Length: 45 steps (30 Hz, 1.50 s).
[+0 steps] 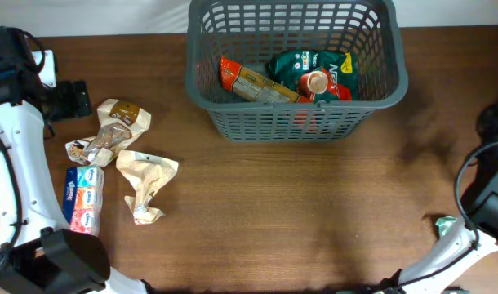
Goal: Pack container
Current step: 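Move the right gripper down toward the teal wipes pack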
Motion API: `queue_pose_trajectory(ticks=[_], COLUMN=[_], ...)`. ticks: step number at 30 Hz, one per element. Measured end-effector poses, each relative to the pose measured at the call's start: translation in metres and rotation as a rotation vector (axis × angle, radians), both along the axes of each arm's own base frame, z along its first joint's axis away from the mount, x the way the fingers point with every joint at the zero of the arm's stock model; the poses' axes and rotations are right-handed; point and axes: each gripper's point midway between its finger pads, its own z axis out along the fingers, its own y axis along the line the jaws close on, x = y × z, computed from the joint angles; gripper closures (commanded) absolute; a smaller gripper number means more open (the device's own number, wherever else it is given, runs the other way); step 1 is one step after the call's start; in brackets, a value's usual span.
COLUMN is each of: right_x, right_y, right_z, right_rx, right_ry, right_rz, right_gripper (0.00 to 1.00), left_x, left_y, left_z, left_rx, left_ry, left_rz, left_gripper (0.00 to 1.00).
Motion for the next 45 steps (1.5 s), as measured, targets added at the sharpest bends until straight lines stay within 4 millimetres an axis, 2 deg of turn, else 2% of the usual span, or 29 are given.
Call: queue_pose_trajectory(ticks=[3,7,15,20,23,27,29,34,37,40,45], right_x=[0.004,-0.007,-0.076,-0.113,-0.128,-0.138,-0.134,-0.127,-0.117,-0.104,-0.069], right_y=[0.009,0.023,0.052,0.075,0.086,0.095,0.094,0.092,0.089,0.084,0.069], right_z=[0.002,0.013,0.060,0.079,0.081,0.068,0.053,0.014,-0.006,-0.015,-0.012], right_rx=[-0.029,-0.065,-0.156,-0.213,-0.253,-0.290,-0.311,-0.339,-0.359,-0.380,-0.429], right_ry=[0.041,0.074,0.009,-0.113,-0.218,-0.327,-0.377,-0.431,-0.487,-0.555,-0.700], right_rz=[0.074,0.131,0.143,0.142,0.133,0.096,0.082,0.063,0.053,0.049,0.084], right_gripper=[0.00,0.00,0.00,0.02,0.09,0.10,0.09,0.00,0.01,0.01,0.01], left_x=[-0.001,-0.002,-0.001,0.000,0.000,0.000,0.000,0.000,0.001,0.001,0.001], left_y=[0.000,-0.001,-0.001,0.000,0.000,0.000,0.000,0.000,0.000,0.000,0.000], left_z=[0.000,-0.001,-0.001,0.000,0.000,0.000,0.000,0.000,0.000,0.000,0.000], left_rx=[-0.001,-0.003,-0.003,-0.001,0.000,0.000,0.000,0.000,0.000,0.001,0.000], left_ry=[0.004,0.008,0.007,0.002,0.000,-0.001,-0.002,-0.002,-0.002,-0.003,-0.005], left_rz=[0.000,0.000,-0.001,-0.001,0.000,0.000,-0.001,-0.001,-0.001,-0.001,-0.001], left_gripper=[0.01,0.01,0.01,0.01,0.01,0.01,0.01,0.01,0.01,0.01,0.01])
